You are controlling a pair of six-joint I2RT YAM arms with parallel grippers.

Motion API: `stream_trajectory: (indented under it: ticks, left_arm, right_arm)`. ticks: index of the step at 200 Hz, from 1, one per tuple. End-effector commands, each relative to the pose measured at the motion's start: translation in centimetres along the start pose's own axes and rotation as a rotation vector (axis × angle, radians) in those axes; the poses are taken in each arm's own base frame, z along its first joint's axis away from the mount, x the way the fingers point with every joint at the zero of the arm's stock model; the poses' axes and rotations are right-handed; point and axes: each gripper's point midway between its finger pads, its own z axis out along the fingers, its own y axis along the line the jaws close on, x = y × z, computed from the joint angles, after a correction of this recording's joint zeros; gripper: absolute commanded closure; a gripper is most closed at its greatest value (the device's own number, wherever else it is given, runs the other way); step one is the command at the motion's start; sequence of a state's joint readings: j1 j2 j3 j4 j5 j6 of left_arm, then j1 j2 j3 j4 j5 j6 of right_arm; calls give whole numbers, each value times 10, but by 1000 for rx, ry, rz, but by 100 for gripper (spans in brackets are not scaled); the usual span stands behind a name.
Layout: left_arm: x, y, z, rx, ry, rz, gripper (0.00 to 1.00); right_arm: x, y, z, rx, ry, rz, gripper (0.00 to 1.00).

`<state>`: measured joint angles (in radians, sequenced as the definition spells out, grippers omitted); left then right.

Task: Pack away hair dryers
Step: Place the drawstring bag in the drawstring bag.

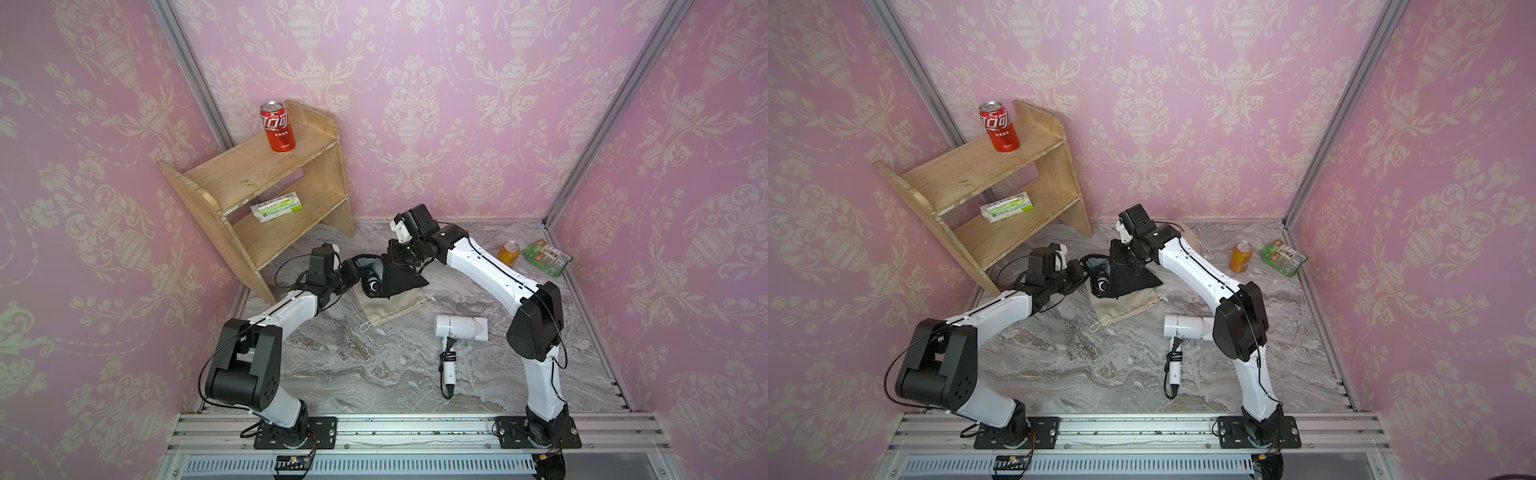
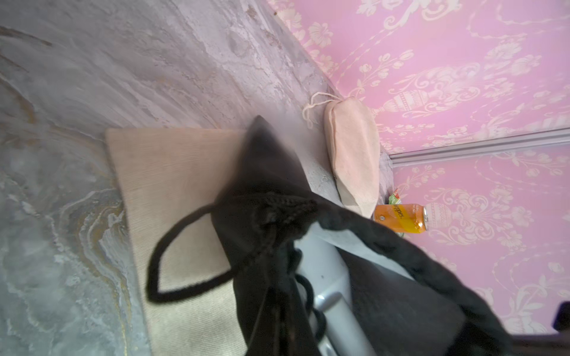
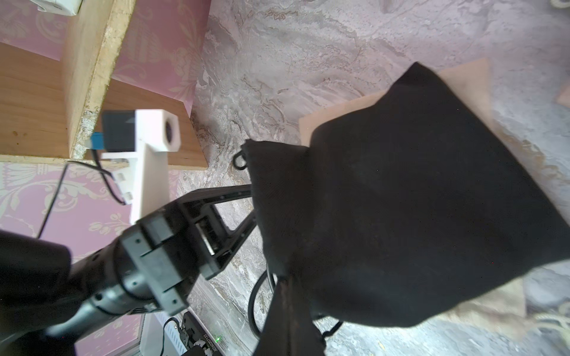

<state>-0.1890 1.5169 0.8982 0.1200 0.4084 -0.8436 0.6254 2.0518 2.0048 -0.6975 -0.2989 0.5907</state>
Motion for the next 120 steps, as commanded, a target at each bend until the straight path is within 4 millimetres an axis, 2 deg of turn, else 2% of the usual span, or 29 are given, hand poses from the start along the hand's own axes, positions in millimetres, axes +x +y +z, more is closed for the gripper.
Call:
stream_trajectory:
  ticks: [1, 48, 74, 97, 120]
  left_arm:
    - [-15, -45, -27, 59, -43, 95, 100]
    - [-28, -96, -70, 128, -109, 161, 100]
    - [-29, -113, -85, 148, -121, 190, 100]
    - [-29, -110, -86, 124, -120, 197, 100]
    - [-24, -96, -76, 78, -90, 182, 100]
  right_arm:
    - [-23, 9, -46, 10, -114, -63, 100]
    - [-36, 2, -76, 57, -182, -103, 100]
    - [-47, -3, -91, 76, -222, -112, 100]
    - [-54, -2, -98, 53, -231, -113, 100]
    - [-59, 14, -106, -9, -250, -130, 100]
